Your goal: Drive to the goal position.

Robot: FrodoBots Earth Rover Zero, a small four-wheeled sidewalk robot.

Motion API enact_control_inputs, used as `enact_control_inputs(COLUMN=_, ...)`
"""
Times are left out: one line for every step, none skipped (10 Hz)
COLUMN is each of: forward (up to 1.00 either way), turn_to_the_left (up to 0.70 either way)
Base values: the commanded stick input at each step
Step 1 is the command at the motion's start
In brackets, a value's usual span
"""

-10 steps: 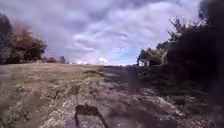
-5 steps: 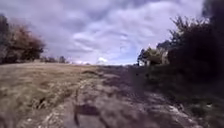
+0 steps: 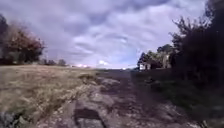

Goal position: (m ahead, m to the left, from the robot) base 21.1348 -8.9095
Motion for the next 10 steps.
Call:
enact_control_inputs(forward=1.0, turn_to_the_left=-0.06)
enact_control_inputs(forward=1.0, turn_to_the_left=0.0)
enact_control_inputs(forward=1.0, turn_to_the_left=0.0)
enact_control_inputs(forward=1.0, turn_to_the_left=0.0)
enact_control_inputs(forward=1.0, turn_to_the_left=0.0)
enact_control_inputs(forward=1.0, turn_to_the_left=0.0)
enact_control_inputs(forward=1.0, turn_to_the_left=0.0)
enact_control_inputs(forward=1.0, turn_to_the_left=0.0)
enact_control_inputs(forward=1.0, turn_to_the_left=0.0)
enact_control_inputs(forward=1.0, turn_to_the_left=0.0)
